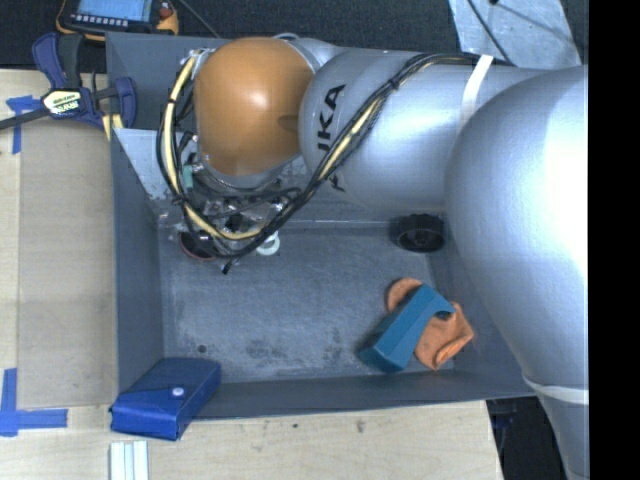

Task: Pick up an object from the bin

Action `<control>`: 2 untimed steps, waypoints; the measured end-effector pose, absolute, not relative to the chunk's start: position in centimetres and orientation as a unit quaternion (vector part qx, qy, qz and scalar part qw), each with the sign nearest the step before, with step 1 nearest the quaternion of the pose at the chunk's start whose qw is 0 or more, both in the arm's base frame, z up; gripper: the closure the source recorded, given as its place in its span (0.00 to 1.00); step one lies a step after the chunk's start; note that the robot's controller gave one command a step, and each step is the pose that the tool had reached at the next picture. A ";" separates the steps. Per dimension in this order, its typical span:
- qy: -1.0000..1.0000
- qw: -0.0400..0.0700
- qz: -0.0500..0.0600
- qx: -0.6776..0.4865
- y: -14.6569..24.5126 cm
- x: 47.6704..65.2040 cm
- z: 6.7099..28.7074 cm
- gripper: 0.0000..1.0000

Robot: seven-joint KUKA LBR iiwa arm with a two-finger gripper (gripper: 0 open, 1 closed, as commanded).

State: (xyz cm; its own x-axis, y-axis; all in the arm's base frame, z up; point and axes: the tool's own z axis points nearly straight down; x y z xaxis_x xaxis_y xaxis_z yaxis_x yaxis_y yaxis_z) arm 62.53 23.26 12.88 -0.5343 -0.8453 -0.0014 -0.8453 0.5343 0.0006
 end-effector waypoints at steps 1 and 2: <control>0.876 0.002 0.000 -0.483 23.3 62.6 14.3 1.00; 0.876 0.001 0.001 -0.482 23.3 62.5 15.7 1.00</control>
Offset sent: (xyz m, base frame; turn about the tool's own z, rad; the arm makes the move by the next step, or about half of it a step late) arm 0.0000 0.0000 0.0664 0.0000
